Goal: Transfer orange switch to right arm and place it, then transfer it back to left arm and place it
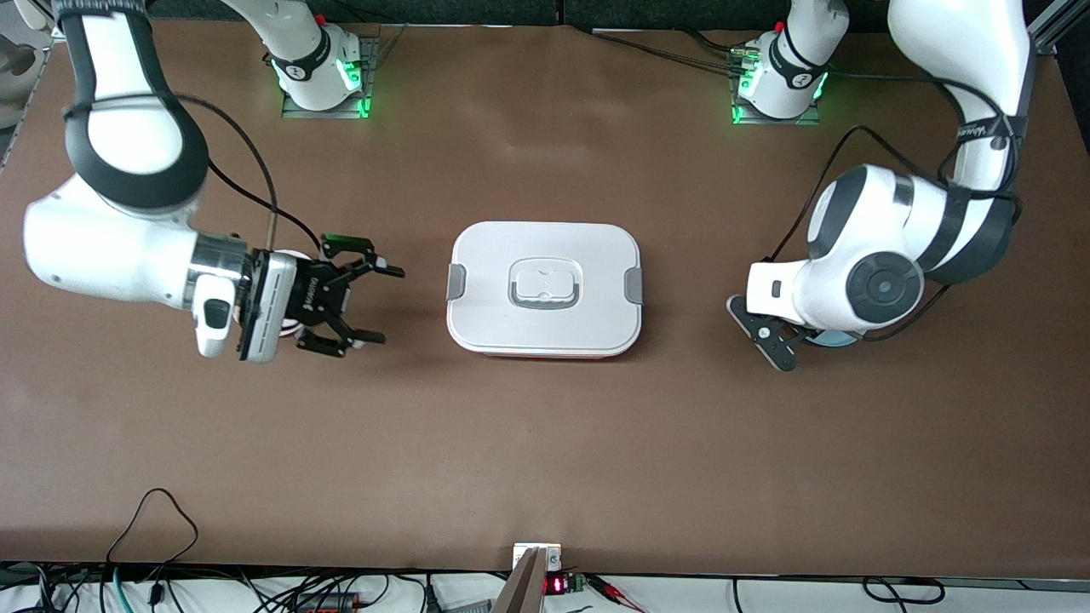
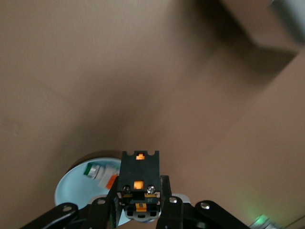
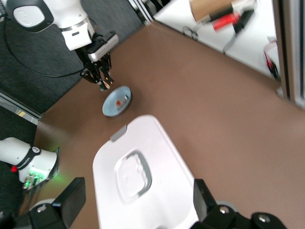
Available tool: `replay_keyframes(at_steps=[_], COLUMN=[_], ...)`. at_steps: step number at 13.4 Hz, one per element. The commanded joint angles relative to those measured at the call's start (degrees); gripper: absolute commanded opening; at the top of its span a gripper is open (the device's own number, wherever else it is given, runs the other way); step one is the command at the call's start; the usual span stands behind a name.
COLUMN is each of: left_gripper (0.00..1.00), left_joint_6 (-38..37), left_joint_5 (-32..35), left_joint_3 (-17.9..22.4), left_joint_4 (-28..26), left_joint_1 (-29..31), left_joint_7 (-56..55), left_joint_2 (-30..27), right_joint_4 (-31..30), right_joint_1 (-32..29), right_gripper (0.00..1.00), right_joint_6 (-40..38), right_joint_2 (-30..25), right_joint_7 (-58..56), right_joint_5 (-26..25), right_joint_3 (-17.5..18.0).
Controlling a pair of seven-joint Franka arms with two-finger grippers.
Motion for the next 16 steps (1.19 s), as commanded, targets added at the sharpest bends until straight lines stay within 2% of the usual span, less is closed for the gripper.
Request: replay_keyframes(at_steps=[1,3,5,7,10,12,14,16], left_gripper=[0.06,0.06,0.06,0.06,0.06,0.06,0.05,0.05], left_joint_6=[0.70,4.03,7.72,10.01,11.52,13.09,14.33,14.42], left_joint_5=[4.64,4.91,6.40,8.25,10.01,10.19,10.54,11.24], left_joint_3=[0.41,0.49,0.76,0.76,0.76,0.76,0.85,0.76], left_joint_4=[-0.43,-0.43,-0.52,-0.52,-1.56,-4.37,-6.92,-8.86], left_joint_1=[1.97,4.52,6.97,8.74,11.99,13.22,14.10,14.63], left_joint_7=[8.87,15.64,21.19,25.14,26.57,26.66,27.70,28.76], left_joint_2=[2.01,3.77,5.53,7.03,7.91,7.65,7.39,7.04], right_joint_4=[-2.05,-2.05,-2.14,-2.14,-1.97,0.30,1.28,2.86], right_joint_1=[-0.27,-0.01,-0.27,-0.54,-0.80,-0.02,2.35,2.36], right_gripper=[1.00,1.00,1.00,1.00,1.00,1.00,1.00,1.00], right_joint_6=[-4.19,-5.52,-6.40,-9.47,-14.56,-17.64,-20.46,-22.92], right_joint_2=[-3.25,-3.60,-4.30,-4.66,-5.44,-6.32,-6.33,-6.50], right_joint_7=[15.64,24.80,31.23,35.73,38.63,45.47,53.46,56.31], right_joint_5=[-5.35,-11.30,-21.30,-29.93,-36.01,-47.49,-51.49,-51.85], right_joint_3=[-0.66,-1.19,-1.28,-3.29,-6.28,-5.94,-5.94,-6.02])
